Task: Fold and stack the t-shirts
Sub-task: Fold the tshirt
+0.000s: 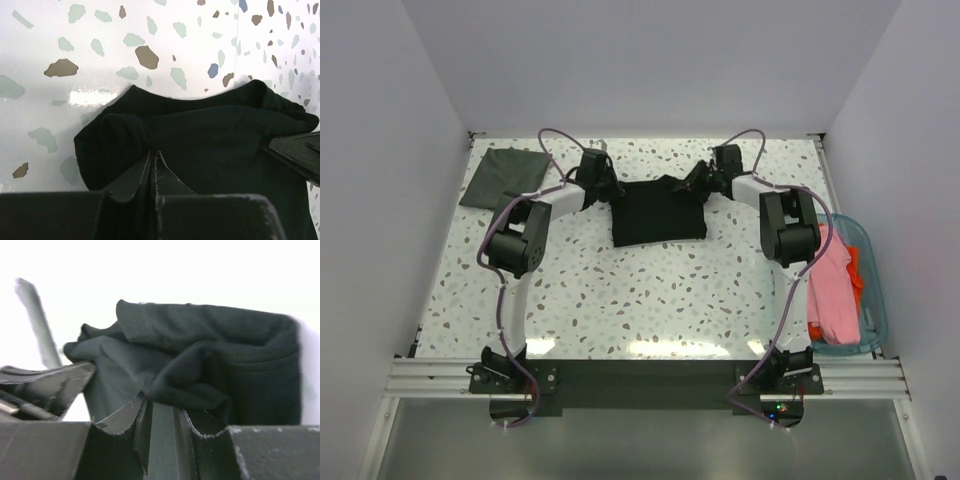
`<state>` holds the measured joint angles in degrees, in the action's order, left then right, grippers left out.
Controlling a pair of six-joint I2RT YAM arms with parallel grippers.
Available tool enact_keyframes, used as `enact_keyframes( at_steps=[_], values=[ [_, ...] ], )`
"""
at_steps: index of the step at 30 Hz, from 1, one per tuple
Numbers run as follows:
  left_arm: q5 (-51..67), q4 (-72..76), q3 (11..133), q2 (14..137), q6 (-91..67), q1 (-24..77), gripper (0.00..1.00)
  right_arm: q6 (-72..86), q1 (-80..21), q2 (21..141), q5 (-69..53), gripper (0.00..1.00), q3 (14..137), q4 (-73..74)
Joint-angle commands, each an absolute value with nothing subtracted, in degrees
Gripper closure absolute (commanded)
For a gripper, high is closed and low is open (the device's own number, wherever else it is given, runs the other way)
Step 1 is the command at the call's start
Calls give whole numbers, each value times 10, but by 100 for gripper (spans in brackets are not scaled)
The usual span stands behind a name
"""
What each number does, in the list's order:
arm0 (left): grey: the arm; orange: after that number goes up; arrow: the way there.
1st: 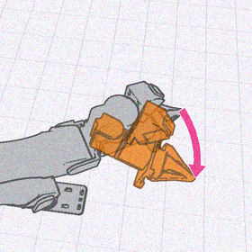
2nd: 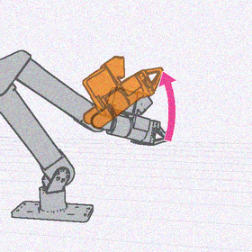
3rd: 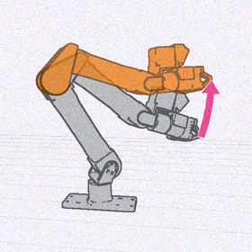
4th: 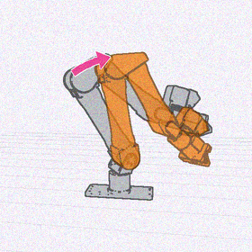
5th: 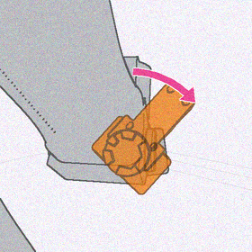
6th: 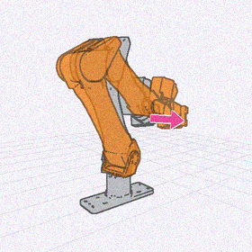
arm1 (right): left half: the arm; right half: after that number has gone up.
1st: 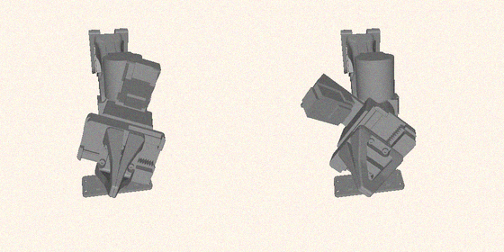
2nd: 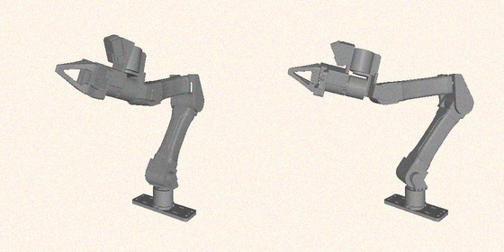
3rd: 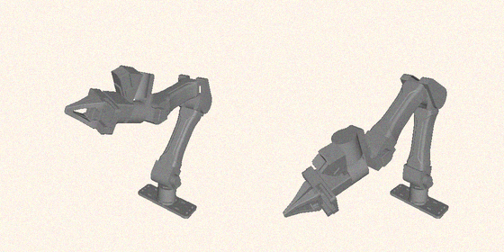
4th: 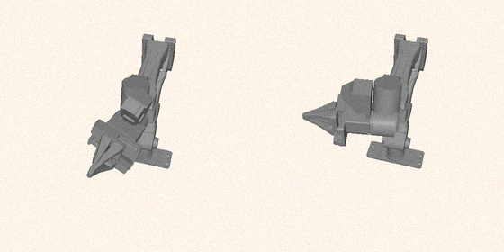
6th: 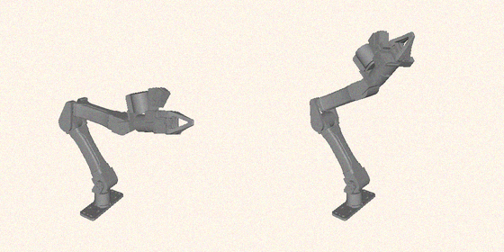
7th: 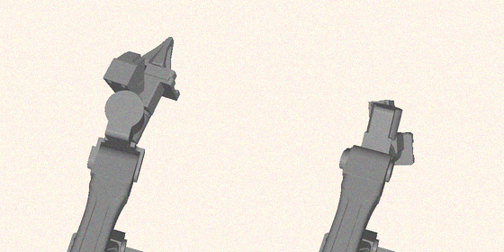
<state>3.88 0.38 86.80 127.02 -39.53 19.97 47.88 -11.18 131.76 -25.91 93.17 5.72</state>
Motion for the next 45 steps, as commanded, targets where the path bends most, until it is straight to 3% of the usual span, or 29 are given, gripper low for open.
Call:
enact_keyframes(
  at_steps=[1, 9, 15, 22, 28, 35, 45],
  values=[
    [8, 1, 874, 1300, -400, 185, 95, 573, -77, 1345, -314, 74, 904, -17],
    [18, -25, 874, 1286, -391, 181, 94, 593, -72, 1286, -296, 74, 861, -56],
    [86, 56, 855, 1227, -339, 180, 71, 503, -103, 1249, -252, 73, 903, -4],
    [134, 60, 876, 1180, -335, 182, 63, 501, -110, 1292, -256, 74, 941, -24],
    [164, 83, 830, 1160, -369, 198, 66, 541, -110, 1332, -258, 74, 956, -75],
    [122, 82, 755, 1177, -428, 242, 83, 574, -106, 1383, -234, 76, 986, -64],
    [27, -28, 672, 1166, -482, 275, 96, 633, -80, 1344, -193, 78, 896, -94]
  ],
)
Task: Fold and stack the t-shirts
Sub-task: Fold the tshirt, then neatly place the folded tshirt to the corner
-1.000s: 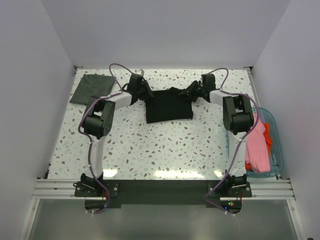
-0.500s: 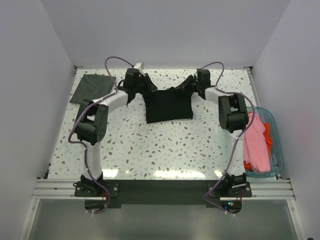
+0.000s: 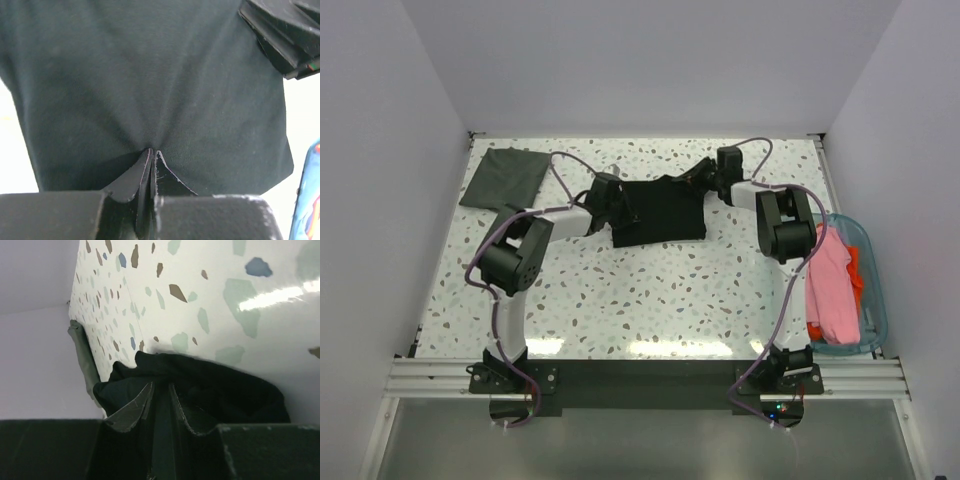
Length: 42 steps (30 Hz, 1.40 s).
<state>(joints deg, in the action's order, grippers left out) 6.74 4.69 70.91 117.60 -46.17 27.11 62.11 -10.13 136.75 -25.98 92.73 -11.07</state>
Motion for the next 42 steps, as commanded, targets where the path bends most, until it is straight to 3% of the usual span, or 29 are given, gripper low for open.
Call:
enact_keyframes(
  at_steps=[1, 7, 15, 19, 27, 29, 33, 37, 42],
  values=[
    [29, -26, 657, 1161, -482, 275, 96, 630, -78, 1339, -189, 78, 888, -83],
    [38, -26, 628, 1116, -475, 278, 96, 563, -70, 1304, -185, 77, 918, -10],
    [55, -33, 618, 1057, -473, 299, 92, 395, -118, 1195, -150, 64, 986, 165],
    [43, -56, 634, 1017, -462, 296, 82, 361, -154, 1109, -106, 62, 899, 194],
    [47, -77, 637, 985, -448, 270, 80, 393, -208, 1028, -176, 69, 623, 41],
    [46, -80, 619, 971, -446, 253, 75, 384, -207, 1037, -170, 71, 599, 41],
    [75, -44, 571, 960, -432, 219, 51, 377, -199, 1065, -171, 73, 539, 19],
    [146, -28, 572, 992, -391, 199, 34, 376, -192, 1082, -182, 74, 517, 6],
    [156, -32, 586, 1032, -363, 195, 24, 373, -189, 1090, -191, 75, 512, 2]
  ],
)
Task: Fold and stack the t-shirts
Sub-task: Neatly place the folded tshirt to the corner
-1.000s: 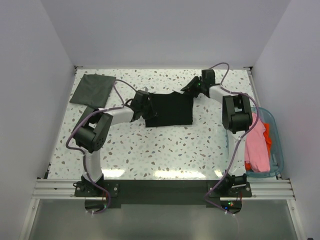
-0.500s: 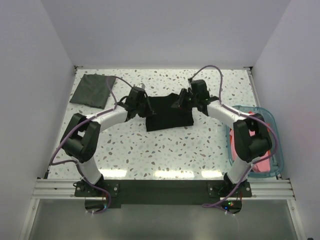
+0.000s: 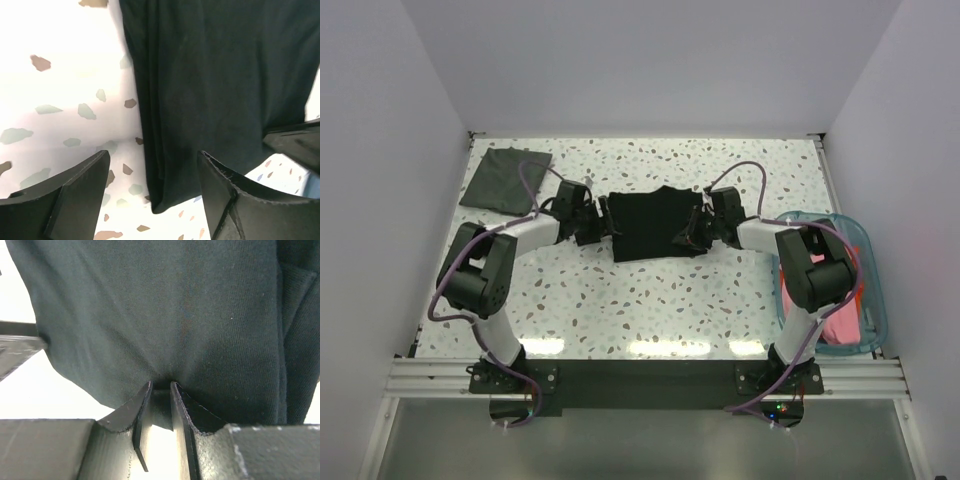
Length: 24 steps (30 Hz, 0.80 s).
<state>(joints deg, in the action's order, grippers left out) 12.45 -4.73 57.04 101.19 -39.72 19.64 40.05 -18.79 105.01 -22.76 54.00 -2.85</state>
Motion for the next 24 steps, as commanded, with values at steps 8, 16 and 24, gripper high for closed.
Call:
enact_keyframes(
  at_steps=[8, 16, 24],
  values=[
    [48, -94, 627, 1130, -378, 218, 27, 371, -180, 1097, -212, 76, 512, 2],
    [18, -126, 678, 1204, -403, 277, 36, 372, -169, 1101, -239, 77, 523, -11],
    [-20, -204, 769, 1198, -364, 294, 91, 363, -169, 1051, -222, 72, 569, 52]
  ],
)
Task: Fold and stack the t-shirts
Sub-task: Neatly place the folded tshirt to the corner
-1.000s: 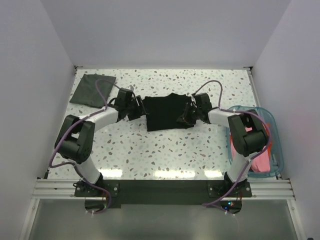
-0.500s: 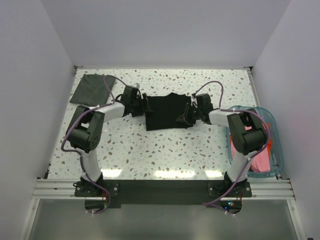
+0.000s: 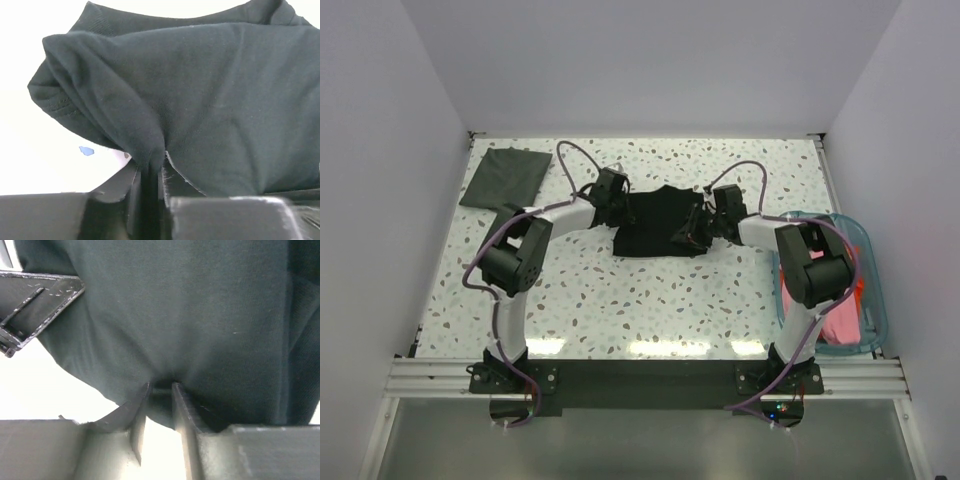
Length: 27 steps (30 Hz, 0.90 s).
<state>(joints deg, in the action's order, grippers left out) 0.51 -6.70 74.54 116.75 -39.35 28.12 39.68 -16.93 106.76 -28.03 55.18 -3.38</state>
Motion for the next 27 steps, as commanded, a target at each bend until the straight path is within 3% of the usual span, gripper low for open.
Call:
enact_keyframes(
  at_steps=[1, 4, 6, 14, 27],
  values=[
    [-54, -224, 786, 1196, -353, 293, 97, 361, -169, 1041, -216, 59, 575, 62],
    [-124, -295, 855, 1193, -308, 284, 100, 357, -173, 992, -195, 31, 591, 97],
    [-162, -347, 909, 1194, -272, 276, 100, 356, -178, 953, -177, 21, 598, 119],
    [-284, -433, 1038, 1187, -141, 204, 100, 339, -192, 861, -150, 16, 593, 165],
    [-408, -377, 1130, 1205, 55, 141, 100, 326, -207, 821, -151, 16, 603, 191]
  ],
)
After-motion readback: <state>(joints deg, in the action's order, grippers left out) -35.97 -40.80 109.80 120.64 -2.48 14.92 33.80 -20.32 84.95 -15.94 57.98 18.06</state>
